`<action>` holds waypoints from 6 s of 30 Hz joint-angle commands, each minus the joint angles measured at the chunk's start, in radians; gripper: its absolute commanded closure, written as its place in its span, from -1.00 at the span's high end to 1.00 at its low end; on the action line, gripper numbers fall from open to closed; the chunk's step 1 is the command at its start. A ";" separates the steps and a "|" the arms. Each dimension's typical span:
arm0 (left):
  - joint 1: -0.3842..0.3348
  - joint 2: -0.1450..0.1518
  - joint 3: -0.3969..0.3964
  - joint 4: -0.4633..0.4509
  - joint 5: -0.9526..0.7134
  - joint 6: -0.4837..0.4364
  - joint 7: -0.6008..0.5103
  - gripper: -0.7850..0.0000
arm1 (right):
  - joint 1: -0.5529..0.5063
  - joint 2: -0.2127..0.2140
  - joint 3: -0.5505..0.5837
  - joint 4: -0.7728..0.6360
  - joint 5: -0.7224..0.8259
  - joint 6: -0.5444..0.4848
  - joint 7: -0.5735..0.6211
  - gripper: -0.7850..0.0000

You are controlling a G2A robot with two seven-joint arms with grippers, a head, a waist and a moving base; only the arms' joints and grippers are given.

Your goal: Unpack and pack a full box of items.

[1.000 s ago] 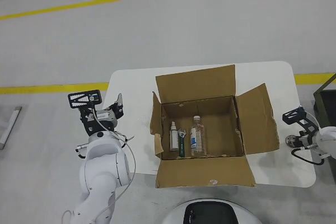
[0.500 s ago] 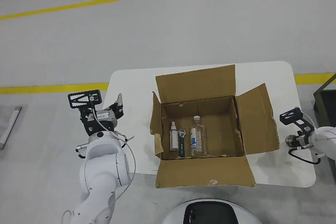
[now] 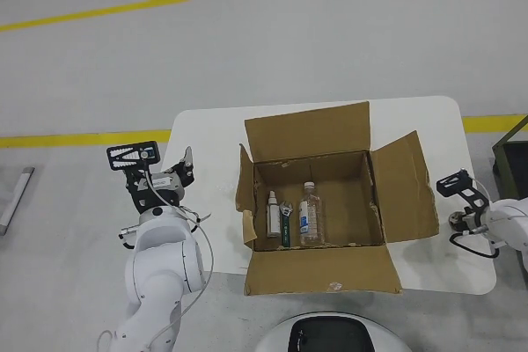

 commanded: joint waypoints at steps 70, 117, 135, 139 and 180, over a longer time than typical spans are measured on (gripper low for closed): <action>0.000 0.000 0.000 0.000 0.000 0.000 0.000 1.00 | 0.087 0.025 0.267 -0.221 1.309 0.033 0.147 -1.00; 0.000 0.000 0.000 0.000 0.000 0.000 0.000 1.00 | 0.751 -0.172 -0.834 0.098 0.527 0.400 0.074 -1.00; 0.000 0.000 0.000 0.000 0.000 0.000 0.000 1.00 | 0.780 -0.269 -0.988 0.233 0.367 0.363 -0.018 -1.00; 0.000 0.000 0.000 0.000 0.000 0.000 0.000 1.00 | 0.774 -0.277 -0.987 0.240 0.350 0.363 -0.021 -0.72; 0.000 0.000 0.000 0.000 0.000 0.000 0.000 1.00 | 0.008 -0.128 0.459 -0.230 0.964 0.383 -0.396 -1.00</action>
